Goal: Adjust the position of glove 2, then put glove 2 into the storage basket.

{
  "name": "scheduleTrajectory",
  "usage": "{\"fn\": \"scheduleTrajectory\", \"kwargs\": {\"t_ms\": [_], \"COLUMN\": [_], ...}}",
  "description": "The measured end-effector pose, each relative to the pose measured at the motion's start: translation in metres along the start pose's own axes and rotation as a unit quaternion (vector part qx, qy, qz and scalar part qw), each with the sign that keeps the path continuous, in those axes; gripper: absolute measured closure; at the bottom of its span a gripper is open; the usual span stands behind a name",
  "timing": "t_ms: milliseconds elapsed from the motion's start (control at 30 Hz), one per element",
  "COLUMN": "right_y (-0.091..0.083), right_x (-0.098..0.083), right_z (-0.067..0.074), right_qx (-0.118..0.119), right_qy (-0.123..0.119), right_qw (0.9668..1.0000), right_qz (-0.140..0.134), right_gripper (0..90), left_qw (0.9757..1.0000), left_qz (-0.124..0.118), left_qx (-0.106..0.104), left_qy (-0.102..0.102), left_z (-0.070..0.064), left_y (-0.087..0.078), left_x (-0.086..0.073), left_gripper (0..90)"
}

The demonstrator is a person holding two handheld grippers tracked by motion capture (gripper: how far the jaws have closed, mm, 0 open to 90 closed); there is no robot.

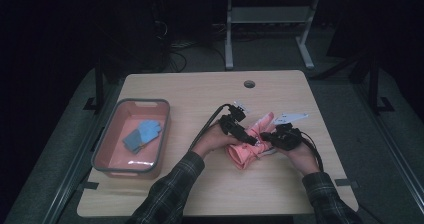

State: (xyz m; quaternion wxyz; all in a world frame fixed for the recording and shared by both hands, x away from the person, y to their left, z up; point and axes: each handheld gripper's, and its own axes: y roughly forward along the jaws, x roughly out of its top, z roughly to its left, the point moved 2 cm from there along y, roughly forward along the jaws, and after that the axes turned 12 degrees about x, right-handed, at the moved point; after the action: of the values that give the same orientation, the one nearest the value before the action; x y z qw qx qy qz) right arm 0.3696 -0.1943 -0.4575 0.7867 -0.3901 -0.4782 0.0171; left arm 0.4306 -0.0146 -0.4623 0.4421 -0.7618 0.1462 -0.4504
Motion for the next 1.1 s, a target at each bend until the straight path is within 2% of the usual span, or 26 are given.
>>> {"fn": "scheduleTrajectory", "kwargs": {"t_ms": [200, 233, 400, 533, 700, 767, 900, 1000, 1100], "right_y": [-0.002, -0.004, -0.016, -0.014, -0.009, -0.009, -0.009, -0.01, -0.01], "right_x": [-0.004, -0.004, -0.008, -0.014, -0.018, -0.019, -0.021, -0.022, -0.022], "right_z": [0.003, 0.005, 0.01, 0.01, 0.01, 0.011, 0.012, 0.011, 0.011], "right_qx": [-0.004, -0.005, -0.011, -0.007, -0.002, 0.0, -0.003, 0.003, 0.005], "right_qy": [-0.01, -0.005, -0.012, -0.011, -0.015, -0.01, -0.017, -0.016, -0.016], "right_qw": [0.9999, 1.0, 0.9997, 0.9997, 0.9997, 0.9997, 0.9997, 0.9997, 0.9997], "right_qz": [0.005, 0.004, 0.016, 0.021, 0.02, 0.021, 0.019, 0.02, 0.018], "right_gripper": [90.0, 90.0, 90.0, 90.0, 90.0, 90.0, 90.0, 90.0, 90.0], "left_qw": [0.9999, 0.9999, 0.9999, 0.9996, 0.9991, 0.9991, 0.9992, 0.9985, 0.9984], "left_qz": [0.009, 0.007, 0.011, 0.02, 0.034, 0.032, 0.025, 0.024, 0.023], "left_qx": [-0.006, -0.007, -0.01, -0.012, -0.022, -0.027, -0.031, -0.048, -0.051], "left_qy": [0.003, 0.002, 0.002, 0.013, 0.01, 0.007, 0.002, -0.004, -0.001], "left_z": [-0.003, -0.003, -0.008, -0.014, -0.017, -0.018, -0.02, -0.019, -0.019], "left_y": [0.005, 0.005, 0.007, 0.01, 0.012, 0.013, 0.014, 0.015, 0.015], "left_x": [-0.001, -0.001, -0.003, -0.003, -0.003, -0.004, -0.005, -0.005, -0.005], "left_gripper": [17.7, 17.7, 17.7, 18.1, 20.5, 20.4, 18.4, 13.2, 14.1]}}
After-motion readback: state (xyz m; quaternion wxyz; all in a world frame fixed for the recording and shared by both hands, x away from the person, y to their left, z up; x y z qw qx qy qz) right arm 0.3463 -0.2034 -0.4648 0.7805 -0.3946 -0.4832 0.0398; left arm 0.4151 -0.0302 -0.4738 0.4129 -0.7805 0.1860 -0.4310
